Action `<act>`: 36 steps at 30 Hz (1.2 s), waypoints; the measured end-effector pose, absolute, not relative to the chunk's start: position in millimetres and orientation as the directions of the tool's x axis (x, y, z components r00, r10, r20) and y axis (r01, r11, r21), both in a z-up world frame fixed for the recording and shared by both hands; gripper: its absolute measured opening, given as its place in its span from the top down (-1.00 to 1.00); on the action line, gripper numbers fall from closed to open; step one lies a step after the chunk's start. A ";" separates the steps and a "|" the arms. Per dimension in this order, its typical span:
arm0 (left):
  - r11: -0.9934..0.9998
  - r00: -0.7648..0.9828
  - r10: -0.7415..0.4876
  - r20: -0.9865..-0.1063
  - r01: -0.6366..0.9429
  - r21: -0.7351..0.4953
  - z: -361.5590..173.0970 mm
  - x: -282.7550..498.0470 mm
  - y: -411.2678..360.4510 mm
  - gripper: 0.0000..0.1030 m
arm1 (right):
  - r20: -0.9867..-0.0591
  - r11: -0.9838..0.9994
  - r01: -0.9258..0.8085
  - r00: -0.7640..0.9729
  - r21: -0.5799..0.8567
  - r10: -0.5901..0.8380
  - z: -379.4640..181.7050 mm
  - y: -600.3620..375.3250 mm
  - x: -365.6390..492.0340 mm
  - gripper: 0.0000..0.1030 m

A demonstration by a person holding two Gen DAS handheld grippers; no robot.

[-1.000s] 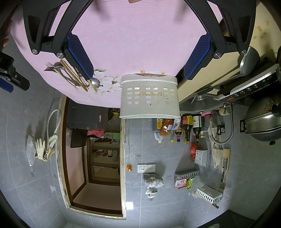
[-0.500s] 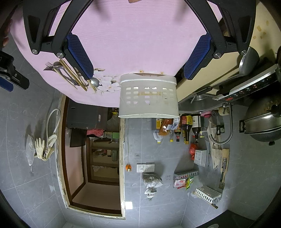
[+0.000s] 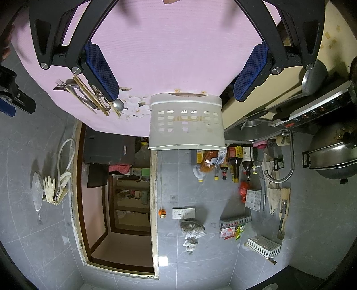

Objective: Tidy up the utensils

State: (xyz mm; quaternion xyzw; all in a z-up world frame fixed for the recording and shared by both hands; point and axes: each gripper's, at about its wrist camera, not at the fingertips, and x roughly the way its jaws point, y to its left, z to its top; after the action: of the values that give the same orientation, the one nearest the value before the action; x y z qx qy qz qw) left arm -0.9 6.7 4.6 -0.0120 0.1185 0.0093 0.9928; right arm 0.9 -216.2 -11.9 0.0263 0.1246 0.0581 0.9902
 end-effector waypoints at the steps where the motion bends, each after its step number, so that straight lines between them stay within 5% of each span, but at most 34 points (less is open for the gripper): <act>1: 1.000 0.972 0.017 -0.235 -0.023 -0.022 4.8 -1.2 7.7 -0.96 | -0.244 0.992 -0.109 0.962 0.066 0.122 -12.1 -216.2 0.9 -1.00; 36: 0.996 0.956 -0.041 -0.291 0.018 -0.084 18.6 31.6 10.5 -0.96 | -0.241 0.989 -0.144 0.959 0.034 0.148 -0.4 -220.3 20.8 -1.00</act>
State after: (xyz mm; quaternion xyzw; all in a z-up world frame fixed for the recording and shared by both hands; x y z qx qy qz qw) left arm 31.6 10.5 18.6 -0.0401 0.1480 -0.0149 0.9881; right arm 20.8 -220.3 -0.4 0.0081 0.1225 0.0739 0.9897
